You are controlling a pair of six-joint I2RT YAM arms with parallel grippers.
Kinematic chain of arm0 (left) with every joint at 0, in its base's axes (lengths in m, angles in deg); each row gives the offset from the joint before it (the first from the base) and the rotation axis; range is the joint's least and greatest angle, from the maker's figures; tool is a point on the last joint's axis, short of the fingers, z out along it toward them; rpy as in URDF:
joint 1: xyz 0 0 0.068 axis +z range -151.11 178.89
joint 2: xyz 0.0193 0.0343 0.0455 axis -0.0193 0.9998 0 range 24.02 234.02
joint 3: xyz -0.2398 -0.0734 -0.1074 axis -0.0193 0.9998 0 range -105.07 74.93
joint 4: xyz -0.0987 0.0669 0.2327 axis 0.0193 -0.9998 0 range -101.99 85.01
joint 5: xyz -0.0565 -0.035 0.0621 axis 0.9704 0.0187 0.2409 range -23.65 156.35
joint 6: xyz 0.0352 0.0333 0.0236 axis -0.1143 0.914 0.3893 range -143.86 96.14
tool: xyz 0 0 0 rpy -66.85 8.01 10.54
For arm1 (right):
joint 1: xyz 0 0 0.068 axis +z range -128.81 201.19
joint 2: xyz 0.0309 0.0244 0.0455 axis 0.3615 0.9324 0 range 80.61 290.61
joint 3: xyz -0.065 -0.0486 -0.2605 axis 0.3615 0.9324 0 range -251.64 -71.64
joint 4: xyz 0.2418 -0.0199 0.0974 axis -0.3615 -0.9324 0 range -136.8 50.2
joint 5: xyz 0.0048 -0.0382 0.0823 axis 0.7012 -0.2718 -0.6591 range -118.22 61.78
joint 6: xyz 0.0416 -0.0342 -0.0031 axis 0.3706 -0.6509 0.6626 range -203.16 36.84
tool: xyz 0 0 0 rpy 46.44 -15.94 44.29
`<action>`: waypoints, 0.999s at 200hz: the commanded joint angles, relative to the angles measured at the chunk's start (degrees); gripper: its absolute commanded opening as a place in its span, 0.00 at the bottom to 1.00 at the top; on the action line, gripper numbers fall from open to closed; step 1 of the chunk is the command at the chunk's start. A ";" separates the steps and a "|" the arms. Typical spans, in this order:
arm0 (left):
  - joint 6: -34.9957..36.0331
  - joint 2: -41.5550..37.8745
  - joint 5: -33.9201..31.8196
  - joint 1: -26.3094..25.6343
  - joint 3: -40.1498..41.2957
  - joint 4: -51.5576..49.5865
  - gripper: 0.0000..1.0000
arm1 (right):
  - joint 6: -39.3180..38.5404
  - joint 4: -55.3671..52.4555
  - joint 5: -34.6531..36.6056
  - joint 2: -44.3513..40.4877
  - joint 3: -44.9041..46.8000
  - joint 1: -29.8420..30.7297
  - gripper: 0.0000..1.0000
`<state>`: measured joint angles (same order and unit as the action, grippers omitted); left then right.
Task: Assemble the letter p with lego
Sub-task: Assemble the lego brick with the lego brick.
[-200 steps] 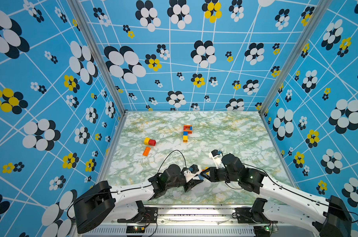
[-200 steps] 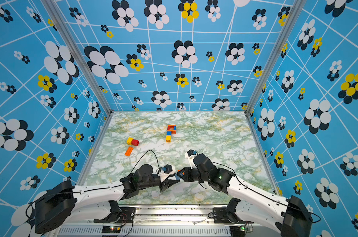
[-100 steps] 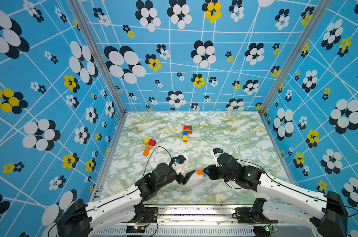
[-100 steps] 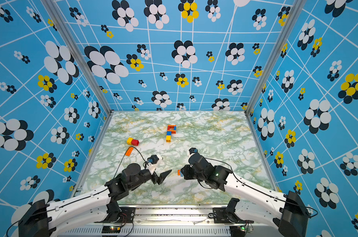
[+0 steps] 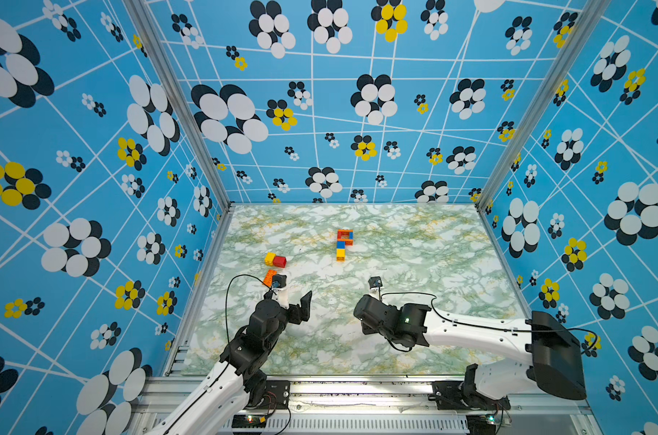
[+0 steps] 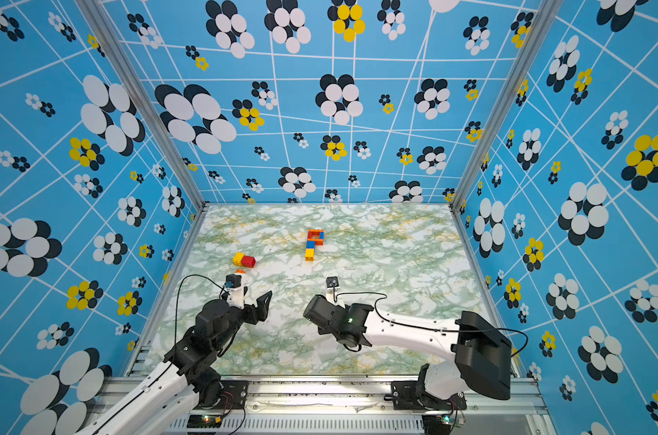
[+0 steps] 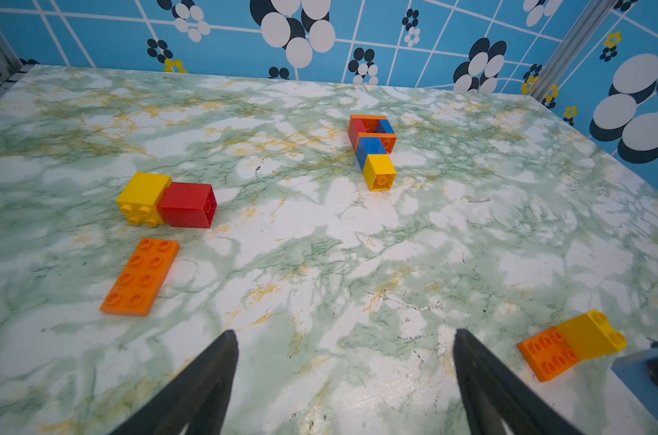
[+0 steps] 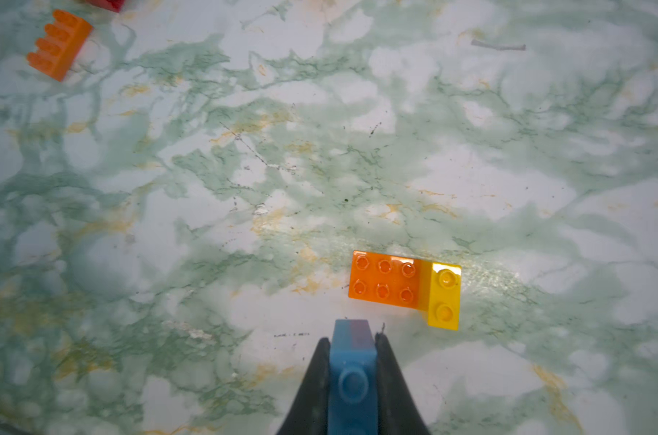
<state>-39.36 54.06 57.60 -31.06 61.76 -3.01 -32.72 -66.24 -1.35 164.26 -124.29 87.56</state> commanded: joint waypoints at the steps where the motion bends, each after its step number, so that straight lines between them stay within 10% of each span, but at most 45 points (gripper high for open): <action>1: -0.98 -2.37 -1.73 0.56 0.86 -0.94 0.91 | 2.10 -1.10 5.41 2.20 -1.76 0.34 0.00; 200: -1.45 -3.06 -1.90 0.60 1.04 -1.10 0.93 | 1.75 3.07 9.16 15.53 -5.19 0.91 0.00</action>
<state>-40.41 51.41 56.22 -31.06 62.14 -3.78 -31.26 -63.99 5.99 178.23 -128.96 88.19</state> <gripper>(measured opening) 0.931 0.182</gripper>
